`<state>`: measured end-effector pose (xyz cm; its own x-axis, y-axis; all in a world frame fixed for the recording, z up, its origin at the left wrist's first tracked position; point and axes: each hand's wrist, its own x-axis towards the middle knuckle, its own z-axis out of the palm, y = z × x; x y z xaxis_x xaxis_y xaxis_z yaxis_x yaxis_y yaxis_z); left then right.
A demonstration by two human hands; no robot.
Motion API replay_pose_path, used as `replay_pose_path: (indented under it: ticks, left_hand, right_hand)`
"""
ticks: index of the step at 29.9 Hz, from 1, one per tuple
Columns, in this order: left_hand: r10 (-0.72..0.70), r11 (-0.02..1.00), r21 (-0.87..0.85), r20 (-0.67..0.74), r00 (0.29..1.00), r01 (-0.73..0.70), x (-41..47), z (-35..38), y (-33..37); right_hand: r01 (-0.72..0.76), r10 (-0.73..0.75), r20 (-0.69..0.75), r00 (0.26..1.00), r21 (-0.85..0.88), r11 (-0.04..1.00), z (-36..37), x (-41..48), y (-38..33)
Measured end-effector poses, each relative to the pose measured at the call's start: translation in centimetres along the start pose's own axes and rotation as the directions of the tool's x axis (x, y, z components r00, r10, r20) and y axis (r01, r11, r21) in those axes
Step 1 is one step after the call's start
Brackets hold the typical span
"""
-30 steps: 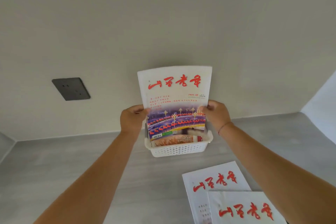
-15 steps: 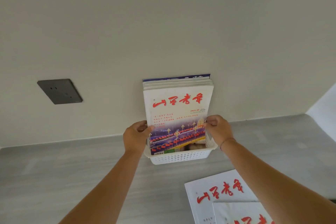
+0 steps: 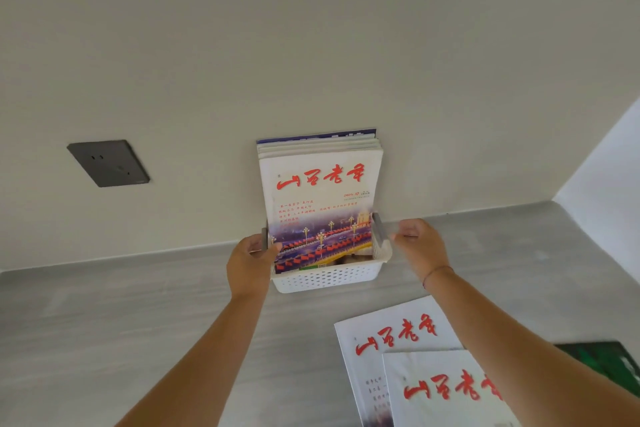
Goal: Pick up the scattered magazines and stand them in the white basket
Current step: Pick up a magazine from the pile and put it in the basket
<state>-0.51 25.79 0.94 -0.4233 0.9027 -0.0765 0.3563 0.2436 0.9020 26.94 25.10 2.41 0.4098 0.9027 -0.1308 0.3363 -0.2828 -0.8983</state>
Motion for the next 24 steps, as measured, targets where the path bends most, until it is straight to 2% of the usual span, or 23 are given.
replay_pose_path:
  ticks: [3, 9, 12, 20, 24]
  left_hand:
    - [-0.009, 1.0, -0.019, -0.003, 1.0, 0.009, -4.0, 0.4, -1.5]
    - [-0.048, 0.999, 0.021, 0.139, 0.989, 0.045, -13.5, 2.9, -3.9]
    - [-0.087, 0.996, 0.047, 0.228, 0.97, 0.078, -17.7, 4.2, -4.4]
    - [-0.211, 0.977, 0.059, 0.406, 0.889, 0.204, -27.9, 6.5, -5.5]
    - [-0.222, 0.975, 0.079, 0.42, 0.88, 0.208, -30.9, 7.1, -6.1]
  right_hand:
    - [-0.028, 0.028, -0.005, 1.0, 0.028, 0.999, -2.5, -3.2, 2.8]
    - [-0.134, 0.137, 0.045, 0.989, -0.074, 0.988, -7.8, -10.6, 10.6]
    - [-0.171, 0.173, 0.019, 0.985, -0.082, 0.982, -10.0, -13.5, 13.4]
    - [-0.215, 0.218, 0.012, 0.976, -0.127, 0.968, -14.8, -19.8, 17.6]
    - [-0.231, 0.237, 0.035, 0.971, -0.126, 0.965, -16.3, -22.2, 18.9]
